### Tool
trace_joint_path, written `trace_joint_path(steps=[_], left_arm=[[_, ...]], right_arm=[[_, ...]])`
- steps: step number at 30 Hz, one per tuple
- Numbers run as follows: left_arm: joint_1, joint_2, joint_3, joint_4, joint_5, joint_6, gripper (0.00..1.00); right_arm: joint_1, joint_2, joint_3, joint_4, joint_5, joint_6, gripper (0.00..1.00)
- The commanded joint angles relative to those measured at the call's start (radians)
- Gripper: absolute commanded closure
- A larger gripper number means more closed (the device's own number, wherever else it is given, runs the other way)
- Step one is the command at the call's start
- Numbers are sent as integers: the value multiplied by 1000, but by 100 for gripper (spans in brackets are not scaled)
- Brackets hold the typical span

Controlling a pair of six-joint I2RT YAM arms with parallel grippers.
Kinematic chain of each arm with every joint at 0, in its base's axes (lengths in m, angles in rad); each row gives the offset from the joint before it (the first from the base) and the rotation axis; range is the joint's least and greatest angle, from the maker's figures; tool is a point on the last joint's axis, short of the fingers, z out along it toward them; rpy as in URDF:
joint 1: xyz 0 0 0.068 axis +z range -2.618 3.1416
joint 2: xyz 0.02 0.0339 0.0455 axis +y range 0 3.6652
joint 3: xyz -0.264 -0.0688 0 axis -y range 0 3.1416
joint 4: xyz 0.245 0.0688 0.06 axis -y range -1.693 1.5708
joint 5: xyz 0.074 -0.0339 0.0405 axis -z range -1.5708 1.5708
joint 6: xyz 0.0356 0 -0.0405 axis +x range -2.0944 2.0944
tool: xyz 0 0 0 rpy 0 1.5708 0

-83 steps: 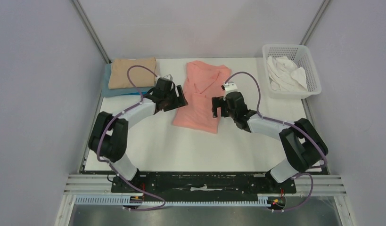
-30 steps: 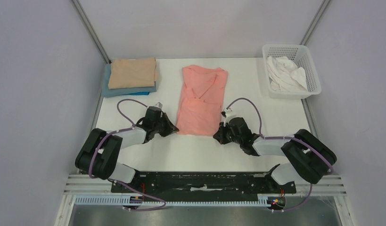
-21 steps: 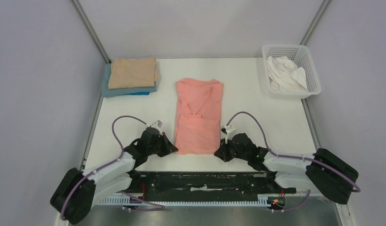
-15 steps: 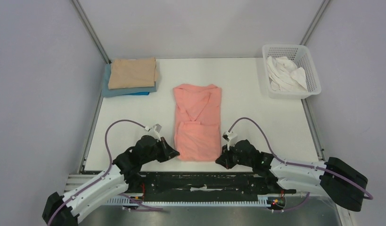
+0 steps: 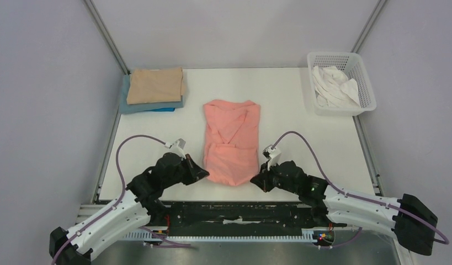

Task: Fold and stack the t-shirts
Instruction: Grab one side of the 2/3 rectangular tshirt with both arms, then fold the long partially folded tshirt into a neat square

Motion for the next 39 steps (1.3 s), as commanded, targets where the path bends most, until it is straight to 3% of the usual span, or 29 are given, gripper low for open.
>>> trace_joint_path(steps=[1,11,17,27,34,39], left_arm=[[-3,52,160,17,-105,20,98],[3,199,438,-88,-275,83,98],[3,98,460,-124,-274,77,98],[3,13,471,-217,-291,61,98],[3,139,507,-208,-432,74,98],[26,284,581,-177,-529,86,98]], right_arm=[[3,-31,126,14,118,-61,100],[-10,14,379,-103,302,-166,100],[-10,-13,461,-189,228,-188,100],[-10,-88,426,-216,91,-149,100],[-62,-24,437,-197,166,-161,100],[-233,68,424,-82,-48,-144,100]])
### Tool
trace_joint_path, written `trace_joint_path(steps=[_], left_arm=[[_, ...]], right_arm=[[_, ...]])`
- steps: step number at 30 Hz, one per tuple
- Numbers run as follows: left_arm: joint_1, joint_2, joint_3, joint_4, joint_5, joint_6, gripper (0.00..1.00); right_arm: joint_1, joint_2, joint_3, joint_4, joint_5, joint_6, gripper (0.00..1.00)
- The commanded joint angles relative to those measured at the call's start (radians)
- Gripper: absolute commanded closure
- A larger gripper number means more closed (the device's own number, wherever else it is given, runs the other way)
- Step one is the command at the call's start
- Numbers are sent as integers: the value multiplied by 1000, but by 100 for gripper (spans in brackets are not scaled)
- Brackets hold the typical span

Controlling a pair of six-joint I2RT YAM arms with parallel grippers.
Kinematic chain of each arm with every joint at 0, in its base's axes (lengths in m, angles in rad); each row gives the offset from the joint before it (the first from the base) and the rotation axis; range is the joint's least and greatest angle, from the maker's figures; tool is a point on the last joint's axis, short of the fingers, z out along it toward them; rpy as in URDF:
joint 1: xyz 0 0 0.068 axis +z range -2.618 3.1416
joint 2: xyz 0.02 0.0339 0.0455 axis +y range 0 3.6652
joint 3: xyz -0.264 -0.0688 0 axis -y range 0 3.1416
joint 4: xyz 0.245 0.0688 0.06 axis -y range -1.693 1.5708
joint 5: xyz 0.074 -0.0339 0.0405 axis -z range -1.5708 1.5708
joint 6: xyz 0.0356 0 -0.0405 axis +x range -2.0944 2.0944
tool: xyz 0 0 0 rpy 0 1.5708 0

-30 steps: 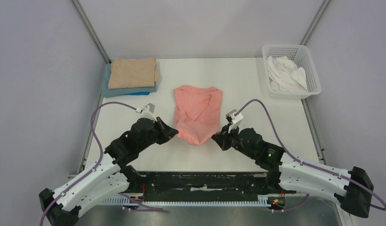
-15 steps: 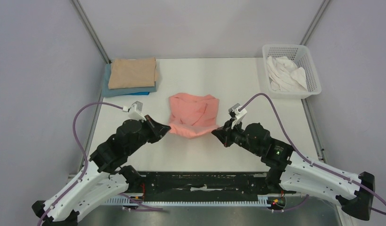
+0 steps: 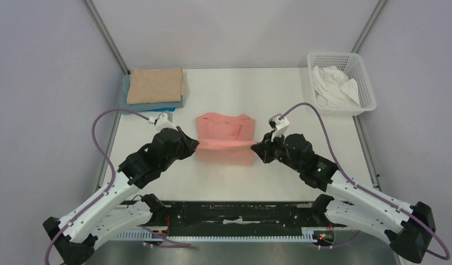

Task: Fold and stack the t-shirts
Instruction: Fold the long partially folded tshirt into a neat square

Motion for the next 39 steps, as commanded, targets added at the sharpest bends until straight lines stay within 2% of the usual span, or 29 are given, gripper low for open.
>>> trace_joint_path(steps=[1,5,8,14,20,25,30,34,36,37,38,39], left_arm=[[35,101,87,70,-144,40,98],[110,193,112,127,-115,61,98],[183,255,126,173,-28,79,98],[266,353,156,263,15,114,98],[331,484,227,299,38,152,98],[368,659,278,351,115,168,98],[409,840,373,347,118,187,98],[423,926,409,370,111,201,98],[430,959,427,377,124,211,98],[435,979,444,374,140,218,92],[440,995,466,366,148,221,80],[442,1016,483,361,156,228,65]], right_arm=[[-114,66,4,151,-161,6,100],[-177,129,26,177,-170,-9,100],[-236,174,31,196,-177,-9,100],[-349,280,43,302,-318,18,100],[-423,417,81,364,-385,46,100],[-436,518,123,374,-308,21,100],[-451,607,136,403,-255,26,100],[-470,693,173,434,-236,-2,100],[-475,753,207,432,-254,-25,96],[-476,775,225,437,-268,-40,95],[-475,802,247,432,-267,-45,90],[-477,819,273,422,-261,-50,80]])
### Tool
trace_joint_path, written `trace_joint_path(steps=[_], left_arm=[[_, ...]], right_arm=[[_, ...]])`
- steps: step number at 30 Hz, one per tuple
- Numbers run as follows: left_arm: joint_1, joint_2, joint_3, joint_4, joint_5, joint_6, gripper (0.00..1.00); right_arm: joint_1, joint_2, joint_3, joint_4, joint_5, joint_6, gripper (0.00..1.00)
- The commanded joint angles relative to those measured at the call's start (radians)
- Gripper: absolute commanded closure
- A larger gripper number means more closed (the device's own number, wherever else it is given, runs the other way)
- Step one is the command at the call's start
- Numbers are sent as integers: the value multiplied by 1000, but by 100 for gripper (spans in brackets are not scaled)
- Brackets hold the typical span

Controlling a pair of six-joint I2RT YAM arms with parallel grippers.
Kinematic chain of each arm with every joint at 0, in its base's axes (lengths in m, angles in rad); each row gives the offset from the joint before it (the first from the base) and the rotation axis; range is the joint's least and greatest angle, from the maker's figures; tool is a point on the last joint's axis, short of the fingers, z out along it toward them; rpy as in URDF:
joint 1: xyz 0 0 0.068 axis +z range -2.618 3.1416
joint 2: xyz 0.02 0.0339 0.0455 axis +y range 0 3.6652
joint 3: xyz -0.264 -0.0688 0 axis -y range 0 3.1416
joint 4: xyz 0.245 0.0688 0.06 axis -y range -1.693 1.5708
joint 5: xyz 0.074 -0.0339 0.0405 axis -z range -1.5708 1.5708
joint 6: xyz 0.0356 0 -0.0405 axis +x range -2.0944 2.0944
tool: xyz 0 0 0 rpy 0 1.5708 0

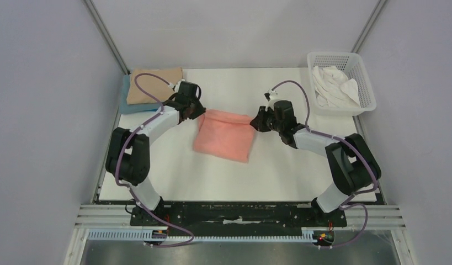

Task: Fold and stack the t-shirts
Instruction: Fold the long partially folded tshirt into a neat square, then put the neatly folded tshirt into the corner of the board with the left arm

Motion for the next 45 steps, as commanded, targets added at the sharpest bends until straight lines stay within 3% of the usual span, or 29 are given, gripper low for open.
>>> trace_joint_path(steps=[1,3,4,5,11,17,24,30,34,38,45], left_arm=[[45,67,112,25,-28,81,49],[47,92,160,-11,-7,97,34],[47,95,176,-28,11,102,32],[47,92,182,-45,32,104,31],[41,29,40,137,313,90,26],[38,126,57,219,498,82,25],[37,260,94,200,478,87,24],[36,281,-20,238,495,59,31],[20,170,-201,287,493,47,32],[-30,-11,-386,338,458,39,32],[-62,-308,-436,186,311,49,29]], right_arm=[[-23,74,110,0,52,-64,64],[-23,77,137,-33,74,-70,28],[-23,68,139,-43,77,-72,10],[-23,51,132,-46,76,-69,2],[-14,-54,27,11,-22,-28,2],[33,-36,-10,144,-178,-2,2],[46,146,63,127,-148,-9,2],[49,256,64,107,-164,-14,2],[69,208,-21,92,-166,-33,2],[136,53,-158,59,-109,-64,2],[165,-205,-162,-29,86,-49,2]])
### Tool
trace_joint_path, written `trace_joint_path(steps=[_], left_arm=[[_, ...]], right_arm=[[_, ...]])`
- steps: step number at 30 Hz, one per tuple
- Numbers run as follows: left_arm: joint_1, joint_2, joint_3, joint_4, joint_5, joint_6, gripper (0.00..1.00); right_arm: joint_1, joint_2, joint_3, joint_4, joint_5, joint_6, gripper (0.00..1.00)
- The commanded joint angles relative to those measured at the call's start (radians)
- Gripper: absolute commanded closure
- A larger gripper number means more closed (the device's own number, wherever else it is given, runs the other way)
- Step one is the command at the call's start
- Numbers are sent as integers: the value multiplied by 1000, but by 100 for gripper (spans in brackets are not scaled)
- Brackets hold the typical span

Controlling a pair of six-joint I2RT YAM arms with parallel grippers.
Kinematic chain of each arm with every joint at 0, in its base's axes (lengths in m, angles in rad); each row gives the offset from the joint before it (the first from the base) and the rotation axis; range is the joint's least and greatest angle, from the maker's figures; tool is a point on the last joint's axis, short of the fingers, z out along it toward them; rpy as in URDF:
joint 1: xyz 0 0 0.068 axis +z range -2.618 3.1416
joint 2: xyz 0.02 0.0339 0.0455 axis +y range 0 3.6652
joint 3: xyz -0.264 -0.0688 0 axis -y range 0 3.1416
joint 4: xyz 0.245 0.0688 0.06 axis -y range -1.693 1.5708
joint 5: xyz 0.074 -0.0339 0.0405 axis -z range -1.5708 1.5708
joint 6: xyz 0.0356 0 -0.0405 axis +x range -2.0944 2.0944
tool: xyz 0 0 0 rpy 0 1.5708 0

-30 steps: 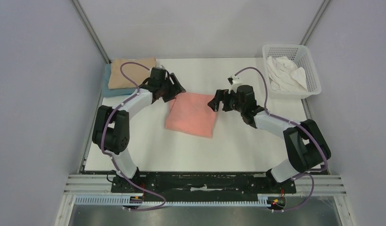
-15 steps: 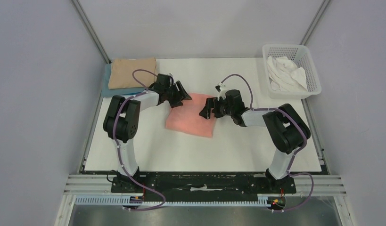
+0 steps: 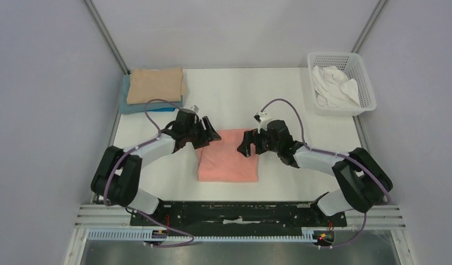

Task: Fold and stack the t-shirts
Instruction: Put the neatly folded tshirt into the corner of the board with the left arm

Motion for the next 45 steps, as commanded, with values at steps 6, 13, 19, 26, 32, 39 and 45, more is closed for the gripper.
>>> trace_joint_path(steps=[6,13,19,26,32,39,45], left_arm=[[-6,-357,-104,-247,-270,26,21],[-8,-296,-188,-146,-184,58,19],[-21,-141,-187,-20,-160,81,22],[-138,43,-80,-94,-322,87,41],[-298,246,128,-346,-636,58,63],[-334,452,285,-409,-625,69,98],[-335,434,532,-629,-917,132,98]], right_arm=[[-9,-394,-120,-25,268,72,2],[-10,-736,-341,-20,444,135,2],[-10,-861,-367,-93,480,100,2],[-12,-881,-372,-112,521,78,2],[-12,-911,-383,-113,520,59,2],[-13,-948,-397,-115,562,47,2],[-13,-956,-399,-124,601,39,2]])
